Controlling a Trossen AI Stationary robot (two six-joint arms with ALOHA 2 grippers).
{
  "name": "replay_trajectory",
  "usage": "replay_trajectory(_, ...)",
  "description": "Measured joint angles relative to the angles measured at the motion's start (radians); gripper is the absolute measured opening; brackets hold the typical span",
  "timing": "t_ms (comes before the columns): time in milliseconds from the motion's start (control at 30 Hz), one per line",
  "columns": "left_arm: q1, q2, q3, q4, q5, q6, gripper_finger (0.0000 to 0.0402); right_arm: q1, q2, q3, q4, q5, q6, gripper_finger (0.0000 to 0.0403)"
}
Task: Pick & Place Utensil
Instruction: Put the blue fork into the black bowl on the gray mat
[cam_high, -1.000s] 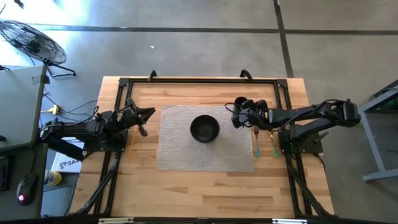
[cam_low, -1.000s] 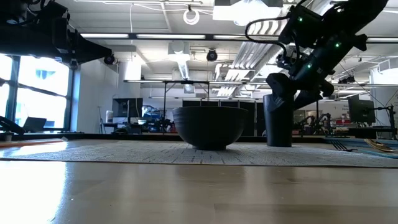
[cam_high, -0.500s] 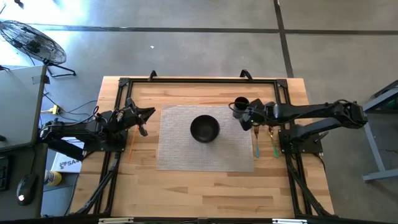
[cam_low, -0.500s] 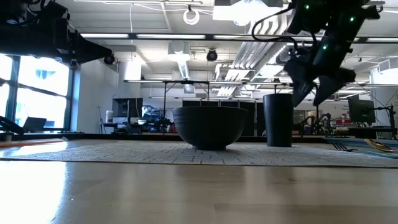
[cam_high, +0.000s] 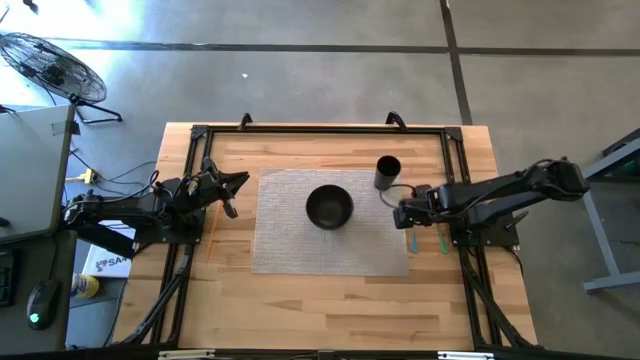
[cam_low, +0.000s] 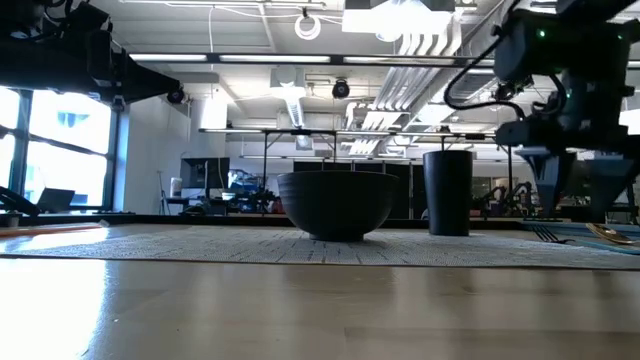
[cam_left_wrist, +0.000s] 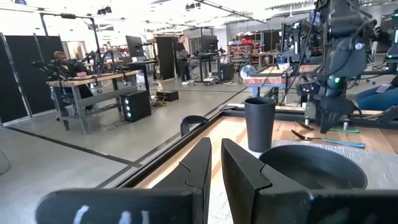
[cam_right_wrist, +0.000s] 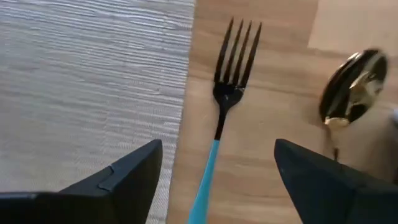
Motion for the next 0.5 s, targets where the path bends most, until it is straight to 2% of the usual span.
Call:
replay_trajectory(300, 0.0, 0.0, 0.0, -0.001, 0.021, -0.001, 0.0035, 0.001, 0.001, -0.114, 0.148, 0.026, 0.045, 0.02)
replay_trajectory(500, 0.0, 0.0, 0.0, -0.001, 0.022, -0.001, 0.0035, 0.008, 0.033, -0.124, 0.205, 0.032, 0.002, 0.0131)
